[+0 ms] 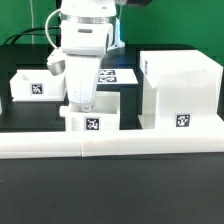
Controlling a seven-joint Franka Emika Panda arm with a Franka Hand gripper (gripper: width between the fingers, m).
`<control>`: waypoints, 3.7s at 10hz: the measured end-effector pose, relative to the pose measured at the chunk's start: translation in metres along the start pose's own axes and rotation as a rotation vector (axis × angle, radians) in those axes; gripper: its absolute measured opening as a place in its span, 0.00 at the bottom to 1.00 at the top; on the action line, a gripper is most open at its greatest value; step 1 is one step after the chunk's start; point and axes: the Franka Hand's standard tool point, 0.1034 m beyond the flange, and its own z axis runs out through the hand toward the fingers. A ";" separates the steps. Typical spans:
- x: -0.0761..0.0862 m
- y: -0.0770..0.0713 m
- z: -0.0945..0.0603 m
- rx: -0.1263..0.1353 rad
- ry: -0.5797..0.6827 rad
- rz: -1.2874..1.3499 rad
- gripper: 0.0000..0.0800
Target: Assemble drawer
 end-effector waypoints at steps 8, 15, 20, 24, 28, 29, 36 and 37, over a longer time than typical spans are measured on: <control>0.020 0.012 -0.007 0.000 0.014 -0.014 0.05; 0.038 0.019 -0.006 -0.043 0.032 -0.021 0.05; 0.037 0.017 -0.004 -0.039 0.031 -0.019 0.05; 0.044 0.018 -0.005 -0.037 0.017 -0.065 0.05; 0.047 0.016 -0.003 -0.035 0.017 -0.063 0.05; 0.049 0.015 -0.003 -0.035 0.016 -0.053 0.05; 0.048 0.014 -0.003 -0.034 0.009 -0.055 0.05; 0.048 0.014 -0.003 -0.042 0.010 -0.049 0.05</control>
Offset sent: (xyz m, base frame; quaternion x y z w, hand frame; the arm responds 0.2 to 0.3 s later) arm 0.0194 0.0230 0.0037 0.0095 0.0266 -0.0645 0.9975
